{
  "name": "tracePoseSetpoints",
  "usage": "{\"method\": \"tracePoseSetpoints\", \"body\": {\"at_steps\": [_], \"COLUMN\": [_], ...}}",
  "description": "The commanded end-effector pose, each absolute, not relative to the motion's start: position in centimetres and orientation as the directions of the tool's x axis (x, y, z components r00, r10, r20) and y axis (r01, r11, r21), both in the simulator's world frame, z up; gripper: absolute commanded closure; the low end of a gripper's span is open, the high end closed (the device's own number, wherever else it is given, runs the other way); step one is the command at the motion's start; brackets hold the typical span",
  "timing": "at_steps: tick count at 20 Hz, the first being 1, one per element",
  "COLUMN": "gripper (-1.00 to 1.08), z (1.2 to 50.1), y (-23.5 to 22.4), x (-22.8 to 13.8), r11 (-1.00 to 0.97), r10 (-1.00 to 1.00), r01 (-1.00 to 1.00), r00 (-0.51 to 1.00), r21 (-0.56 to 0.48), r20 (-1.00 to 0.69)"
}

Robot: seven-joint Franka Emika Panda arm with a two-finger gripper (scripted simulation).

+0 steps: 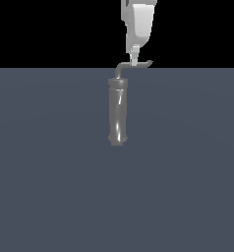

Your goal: Turn on the faucet by rotating a designated handle.

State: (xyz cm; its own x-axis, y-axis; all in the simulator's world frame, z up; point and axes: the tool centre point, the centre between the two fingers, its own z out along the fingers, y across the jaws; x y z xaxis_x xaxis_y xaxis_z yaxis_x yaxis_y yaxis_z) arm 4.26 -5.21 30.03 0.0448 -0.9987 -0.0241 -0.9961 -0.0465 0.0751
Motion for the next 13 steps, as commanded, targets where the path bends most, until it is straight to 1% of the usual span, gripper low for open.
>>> {"method": "tracePoseSetpoints", "body": {"at_steps": [1, 13], "gripper": [1.08, 1.08], "z": [30.0, 30.0], "y": [-8.1, -9.6], "x": [7.7, 10.1], "r11": [-0.01, 0.011], "r10": [-1.0, -1.0], "r01": [-1.0, -1.0], "r00": [0.01, -0.011], "r21": [0.001, 0.0], "r20": [-0.005, 0.0]}}
